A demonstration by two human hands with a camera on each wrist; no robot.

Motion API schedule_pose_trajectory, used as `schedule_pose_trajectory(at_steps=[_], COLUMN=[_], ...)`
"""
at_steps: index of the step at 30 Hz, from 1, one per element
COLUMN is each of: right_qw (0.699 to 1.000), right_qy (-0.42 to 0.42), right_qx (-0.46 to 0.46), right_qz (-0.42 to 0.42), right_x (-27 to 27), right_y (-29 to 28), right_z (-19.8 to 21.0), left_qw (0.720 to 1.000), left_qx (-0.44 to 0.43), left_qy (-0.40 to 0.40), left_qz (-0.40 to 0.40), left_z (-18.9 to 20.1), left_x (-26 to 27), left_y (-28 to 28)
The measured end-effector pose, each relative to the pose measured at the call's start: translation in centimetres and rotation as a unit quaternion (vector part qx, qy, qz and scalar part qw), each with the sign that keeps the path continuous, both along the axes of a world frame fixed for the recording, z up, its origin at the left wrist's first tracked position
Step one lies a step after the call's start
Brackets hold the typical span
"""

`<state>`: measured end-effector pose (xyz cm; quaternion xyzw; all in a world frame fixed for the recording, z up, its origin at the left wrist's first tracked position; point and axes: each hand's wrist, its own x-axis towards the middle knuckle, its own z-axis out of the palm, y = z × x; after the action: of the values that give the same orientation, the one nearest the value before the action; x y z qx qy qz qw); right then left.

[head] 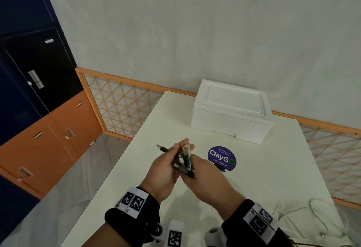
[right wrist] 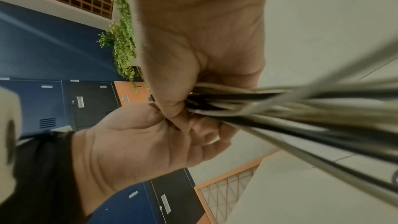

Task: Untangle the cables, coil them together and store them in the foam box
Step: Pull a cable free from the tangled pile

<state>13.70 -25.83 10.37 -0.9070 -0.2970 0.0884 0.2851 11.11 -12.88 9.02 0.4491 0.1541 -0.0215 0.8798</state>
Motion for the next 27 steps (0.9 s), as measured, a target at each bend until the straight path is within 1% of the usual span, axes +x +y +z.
schedule_pose_trajectory(at_steps=[2,3,5,7,9,13,15,18,20,22,25,27], right_qw=[1.000,0.999,0.999,0.999,1.000,1.000,1.000,1.000,1.000,1.000,1.000,1.000], right_qy=[0.020,0.028,0.029,0.025,0.018,0.017,0.014,0.007,0.007,0.011,0.001,-0.019], right_qx=[0.015,0.024,0.034,0.025,0.010,0.005,0.007,0.007,0.011,0.013,-0.002,-0.020], right_qz=[-0.008,-0.009,-0.006,0.003,0.011,0.003,-0.004,-0.005,-0.004,-0.009,-0.003,0.011], right_x=[0.0,0.0,0.0,0.0,0.0,0.0,0.1,0.3,0.2,0.1,-0.1,-0.2], right_y=[0.0,-0.1,-0.1,-0.2,-0.2,-0.1,-0.1,0.1,0.2,0.1,-0.1,0.0], right_z=[0.0,-0.1,-0.2,-0.2,-0.2,0.1,0.3,0.4,0.5,0.6,0.9,0.9], left_qw=[1.000,1.000,0.996,0.986,0.981,0.981,0.988,0.998,1.000,1.000,0.999,0.999], left_qx=[0.014,-0.006,-0.088,-0.162,-0.185,-0.174,-0.128,-0.027,0.004,0.008,-0.032,-0.038], left_qy=[0.000,-0.002,-0.012,-0.032,-0.043,-0.056,-0.052,-0.040,-0.027,-0.017,-0.008,-0.007], left_qz=[-0.008,-0.008,0.009,0.033,0.043,0.066,0.063,0.037,0.011,-0.008,-0.034,-0.035], left_z=[0.2,0.4,0.8,0.8,0.5,0.6,0.8,0.7,0.9,1.1,1.5,1.7], left_x=[0.0,0.0,-0.1,-0.1,0.0,0.2,0.1,0.2,0.2,0.4,0.5,0.6], left_y=[-0.1,0.1,0.9,1.7,2.1,2.3,2.0,1.1,0.5,0.5,1.2,1.3])
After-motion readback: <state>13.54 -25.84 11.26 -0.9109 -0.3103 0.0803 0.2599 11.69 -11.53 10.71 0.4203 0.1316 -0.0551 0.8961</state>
